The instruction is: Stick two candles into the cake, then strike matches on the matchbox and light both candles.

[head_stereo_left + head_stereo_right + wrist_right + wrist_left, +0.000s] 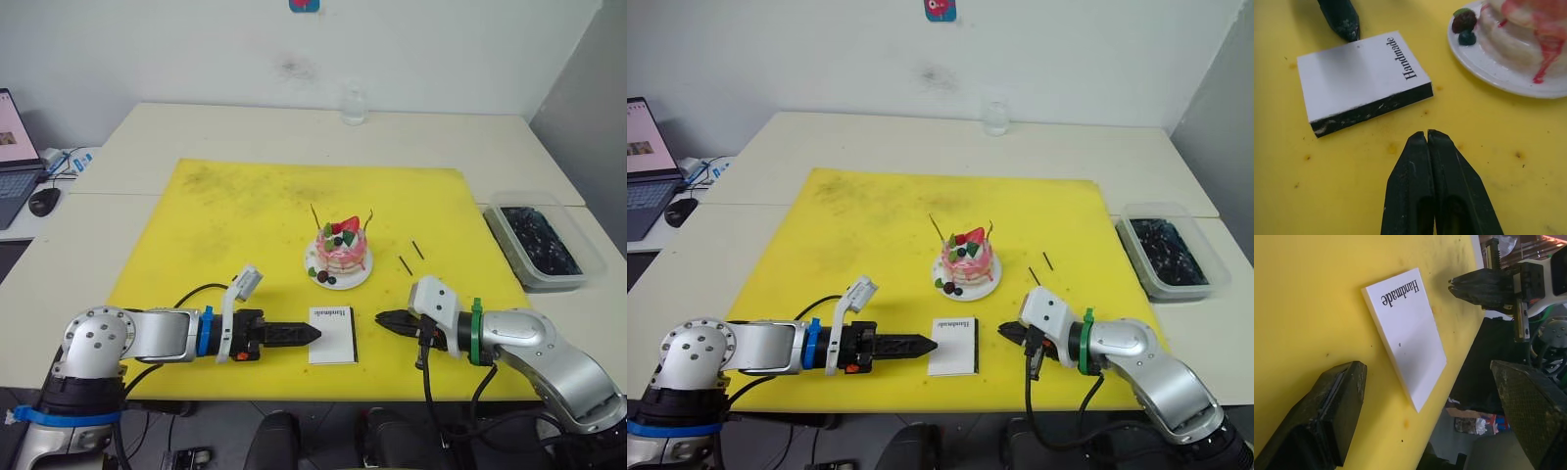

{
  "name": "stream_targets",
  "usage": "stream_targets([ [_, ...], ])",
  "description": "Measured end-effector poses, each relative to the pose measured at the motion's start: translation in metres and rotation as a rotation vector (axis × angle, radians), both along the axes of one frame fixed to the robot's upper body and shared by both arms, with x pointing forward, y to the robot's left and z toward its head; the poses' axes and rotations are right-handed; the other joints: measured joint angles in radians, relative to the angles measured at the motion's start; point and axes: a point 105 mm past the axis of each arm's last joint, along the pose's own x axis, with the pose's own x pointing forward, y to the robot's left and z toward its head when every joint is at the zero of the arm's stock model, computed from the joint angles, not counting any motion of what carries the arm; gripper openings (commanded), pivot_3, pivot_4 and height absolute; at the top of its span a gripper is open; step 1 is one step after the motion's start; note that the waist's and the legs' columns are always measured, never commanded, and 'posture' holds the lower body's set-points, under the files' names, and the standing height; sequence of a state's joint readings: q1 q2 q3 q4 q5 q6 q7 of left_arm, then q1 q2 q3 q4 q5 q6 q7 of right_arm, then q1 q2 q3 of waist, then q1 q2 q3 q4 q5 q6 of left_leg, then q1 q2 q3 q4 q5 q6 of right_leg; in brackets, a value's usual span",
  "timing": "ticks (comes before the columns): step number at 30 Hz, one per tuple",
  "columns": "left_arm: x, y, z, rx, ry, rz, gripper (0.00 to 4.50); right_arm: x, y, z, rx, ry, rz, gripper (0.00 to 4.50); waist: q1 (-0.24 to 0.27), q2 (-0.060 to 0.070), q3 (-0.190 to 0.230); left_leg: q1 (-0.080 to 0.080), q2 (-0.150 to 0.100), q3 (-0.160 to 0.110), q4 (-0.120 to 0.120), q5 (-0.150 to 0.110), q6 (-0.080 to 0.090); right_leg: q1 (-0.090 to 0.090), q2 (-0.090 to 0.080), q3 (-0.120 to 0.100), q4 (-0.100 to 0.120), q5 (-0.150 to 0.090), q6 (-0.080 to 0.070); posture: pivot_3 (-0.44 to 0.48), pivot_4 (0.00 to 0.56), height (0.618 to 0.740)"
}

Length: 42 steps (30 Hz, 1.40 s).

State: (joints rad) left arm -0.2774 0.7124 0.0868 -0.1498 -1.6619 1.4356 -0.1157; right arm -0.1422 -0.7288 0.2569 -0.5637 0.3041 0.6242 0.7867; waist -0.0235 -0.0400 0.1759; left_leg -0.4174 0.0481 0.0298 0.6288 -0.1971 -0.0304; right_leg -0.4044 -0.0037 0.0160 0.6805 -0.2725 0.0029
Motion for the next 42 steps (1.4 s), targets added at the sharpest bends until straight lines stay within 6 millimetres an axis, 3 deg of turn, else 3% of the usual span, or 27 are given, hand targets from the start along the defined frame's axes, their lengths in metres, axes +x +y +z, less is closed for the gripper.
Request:
stream_targets([
  [14, 0.001, -0.019, -0.006, -0.025, 0.045, 0.059, 4.50, 0.000, 0.025, -0.014, -0.067, 0.073, 0.082, 0.07, 0.020, 0.000, 0.000, 0.000, -0.001, 0.000, 0.000, 0.000, 0.000, 0.000, -0.001, 0.000, 0.000, 0.000, 0.000, 0.000, 0.150, 0.740],
  [21, -0.002, -0.023, -0.008, -0.030, 0.044, 0.061, 4.50, -0.004, 0.044, -0.010, -0.023, 0.070, 0.134, 0.07, 0.022, 0.000, -0.001, 0.000, -0.002, 0.001, 0.000, 0.000, 0.000, 0.000, -0.001, 0.000, -0.001, 0.000, 0.000, 0.000, 0.150, 0.740],
  [28, -0.002, -0.023, -0.010, -0.028, 0.037, 0.068, 4.50, -0.004, 0.048, -0.008, -0.014, 0.066, 0.143, 0.07, 0.023, 0.000, -0.001, 0.000, -0.001, 0.001, 0.000, 0.000, 0.000, 0.001, -0.001, 0.000, -0.001, 0.000, 0.000, 0.000, 0.150, 0.740],
  [31, -0.002, -0.022, -0.013, -0.010, 0.024, 0.069, 3.89, -0.004, 0.048, -0.008, -0.014, 0.066, 0.144, 0.00, 0.022, 0.000, -0.001, 0.000, -0.001, 0.001, 0.000, 0.000, 0.000, 0.001, -0.001, 0.000, -0.001, 0.000, -0.001, 0.000, 0.150, 0.740],
  [42, 0.002, -0.020, -0.022, 0.052, -0.018, 0.081, 0.37, -0.003, 0.048, -0.007, -0.005, 0.085, 0.128, 0.00, 0.023, 0.000, -0.001, 0.000, -0.002, 0.001, 0.000, 0.000, 0.000, 0.000, -0.002, 0.000, -0.001, 0.000, -0.001, 0.000, 0.150, 0.740],
])
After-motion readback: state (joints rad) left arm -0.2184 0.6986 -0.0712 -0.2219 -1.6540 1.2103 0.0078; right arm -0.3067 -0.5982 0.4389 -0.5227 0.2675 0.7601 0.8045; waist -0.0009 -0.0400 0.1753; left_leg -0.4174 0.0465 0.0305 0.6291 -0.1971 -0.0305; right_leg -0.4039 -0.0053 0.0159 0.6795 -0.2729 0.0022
